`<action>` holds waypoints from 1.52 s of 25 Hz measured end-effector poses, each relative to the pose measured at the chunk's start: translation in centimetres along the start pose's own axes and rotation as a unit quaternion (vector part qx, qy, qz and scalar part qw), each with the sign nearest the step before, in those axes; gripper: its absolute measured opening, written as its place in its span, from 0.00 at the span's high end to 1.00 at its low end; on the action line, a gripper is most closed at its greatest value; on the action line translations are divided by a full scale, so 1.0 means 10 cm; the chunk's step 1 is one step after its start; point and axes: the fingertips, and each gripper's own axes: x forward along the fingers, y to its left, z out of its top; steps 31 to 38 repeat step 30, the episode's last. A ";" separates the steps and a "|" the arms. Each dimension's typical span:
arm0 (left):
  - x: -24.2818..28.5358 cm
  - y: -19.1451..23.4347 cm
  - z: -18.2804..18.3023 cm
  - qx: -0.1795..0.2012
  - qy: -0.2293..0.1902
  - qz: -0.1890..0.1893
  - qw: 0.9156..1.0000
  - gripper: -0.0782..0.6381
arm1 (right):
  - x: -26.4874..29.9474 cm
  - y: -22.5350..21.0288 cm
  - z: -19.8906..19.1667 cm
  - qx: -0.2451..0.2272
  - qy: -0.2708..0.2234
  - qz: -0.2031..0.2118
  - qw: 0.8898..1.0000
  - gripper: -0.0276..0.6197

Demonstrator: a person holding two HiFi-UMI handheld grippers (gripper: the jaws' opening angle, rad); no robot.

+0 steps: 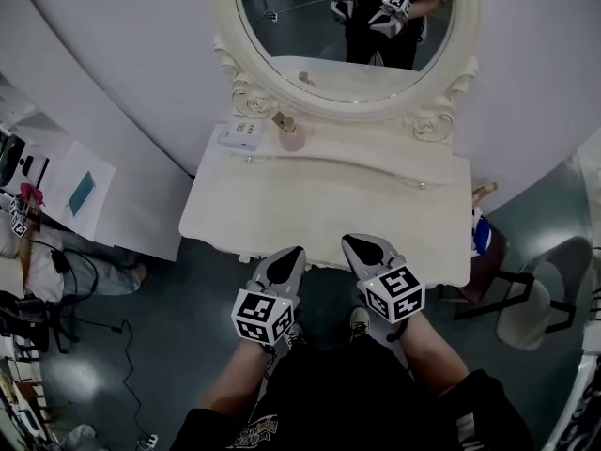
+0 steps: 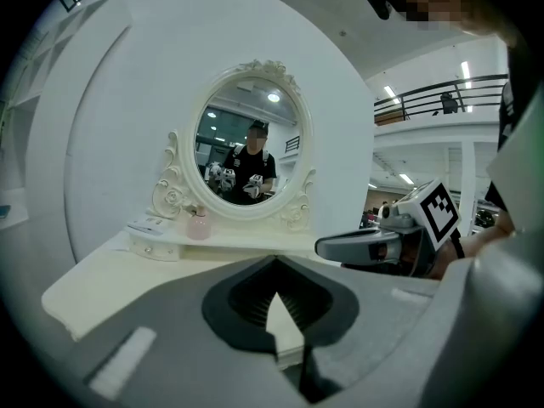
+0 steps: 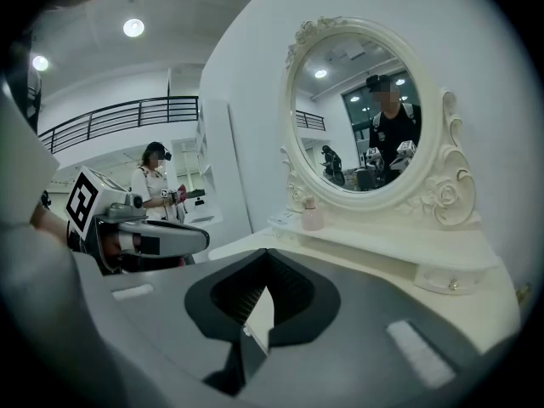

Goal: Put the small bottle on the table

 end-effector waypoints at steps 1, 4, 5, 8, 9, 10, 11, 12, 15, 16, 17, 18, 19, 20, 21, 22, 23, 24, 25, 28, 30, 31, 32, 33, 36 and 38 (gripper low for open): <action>-0.01 0.00 0.00 0.000 0.001 -0.003 1.000 0.89 | 0.00 0.02 0.00 0.000 0.000 -0.002 1.000 0.91; -0.03 0.00 -0.01 0.002 0.002 -0.013 1.000 0.89 | -0.02 0.06 -0.01 0.002 -0.002 -0.009 1.000 0.91; -0.04 -0.01 -0.02 0.003 0.003 -0.016 1.000 0.89 | -0.02 0.07 -0.01 0.003 -0.003 -0.011 1.000 0.91; -0.08 -0.02 -0.05 0.005 0.005 -0.023 1.000 0.89 | -0.05 0.12 -0.04 0.006 -0.004 -0.017 1.000 0.91; -0.09 -0.02 -0.06 0.005 0.005 -0.025 1.000 0.89 | -0.06 0.14 -0.05 0.006 -0.004 -0.019 1.000 0.91; -0.10 -0.02 -0.06 0.005 0.005 -0.027 1.000 0.89 | -0.06 0.15 -0.05 0.007 -0.005 -0.021 1.000 0.91; -0.11 -0.03 -0.06 0.006 0.005 -0.029 1.000 0.89 | -0.07 0.17 -0.05 0.006 -0.005 -0.022 1.000 0.91; -0.11 -0.04 -0.06 0.006 0.004 -0.031 1.000 0.89 | -0.09 0.18 -0.06 0.006 -0.005 -0.024 1.000 0.91; -0.14 -0.06 -0.06 0.007 0.002 -0.036 0.999 0.89 | -0.12 0.21 -0.06 0.006 -0.007 -0.029 1.000 0.91; -0.14 -0.07 -0.06 0.007 0.002 -0.037 0.999 0.89 | -0.13 0.22 -0.06 0.006 -0.007 -0.030 0.999 0.91; -0.15 -0.08 -0.06 0.008 0.001 -0.039 0.999 0.89 | -0.14 0.23 -0.06 0.005 -0.008 -0.032 0.999 0.91; -0.16 -0.09 -0.05 0.008 0.000 -0.040 0.999 0.89 | -0.15 0.24 -0.06 0.005 -0.008 -0.032 0.999 0.91; -0.17 -0.10 -0.05 0.008 0.000 -0.041 0.999 0.89 | -0.16 0.25 -0.06 0.004 -0.008 -0.033 0.999 0.91; -0.18 -0.10 -0.05 0.008 0.000 -0.042 0.999 0.89 | -0.17 0.26 -0.06 0.004 -0.007 -0.033 0.999 0.91; -0.18 -0.11 -0.05 0.008 -0.001 -0.042 0.999 0.89 | -0.18 0.27 -0.07 0.003 -0.007 -0.033 0.999 0.91; -0.19 -0.12 -0.05 0.008 -0.001 -0.043 0.999 0.89 | -0.19 0.28 -0.07 0.003 -0.007 -0.032 0.999 0.91; -0.20 -0.13 -0.05 0.008 -0.001 -0.043 0.999 0.89 | -0.20 0.29 -0.07 0.003 -0.007 -0.032 0.999 0.91; -0.20 -0.14 -0.05 0.008 -0.001 -0.043 0.999 0.89 | -0.21 0.30 -0.07 0.003 -0.007 -0.032 0.999 0.91; -0.21 -0.15 -0.05 0.008 -0.002 -0.043 0.999 0.89 | -0.22 0.30 -0.07 0.002 -0.008 -0.031 0.999 0.91; -0.22 -0.17 -0.06 0.008 -0.002 -0.043 0.999 0.89 | -0.23 0.31 -0.07 0.001 -0.007 -0.030 1.000 0.91; -0.24 -0.19 -0.07 0.008 -0.002 -0.043 0.999 0.89 | -0.24 0.32 -0.08 0.000 -0.007 -0.029 1.000 0.91; -0.24 -0.19 -0.07 0.008 -0.002 -0.043 0.999 0.89 | -0.24 0.32 -0.08 0.000 -0.007 -0.029 1.000 0.91; -0.24 -0.19 -0.07 0.008 -0.002 -0.043 0.999 0.89 | -0.24 0.32 -0.08 0.000 -0.007 -0.029 1.000 0.91; -0.24 -0.19 -0.07 0.008 -0.002 -0.043 0.999 0.89 | -0.24 0.32 -0.08 0.000 -0.007 -0.029 1.000 0.91; -0.24 -0.19 -0.07 0.008 -0.002 -0.043 0.999 0.89 | -0.24 0.32 -0.08 0.000 -0.007 -0.029 1.000 0.91; -0.24 -0.19 -0.07 0.008 -0.002 -0.043 0.999 0.89 | -0.24 0.32 -0.08 0.000 -0.007 -0.029 1.000 0.91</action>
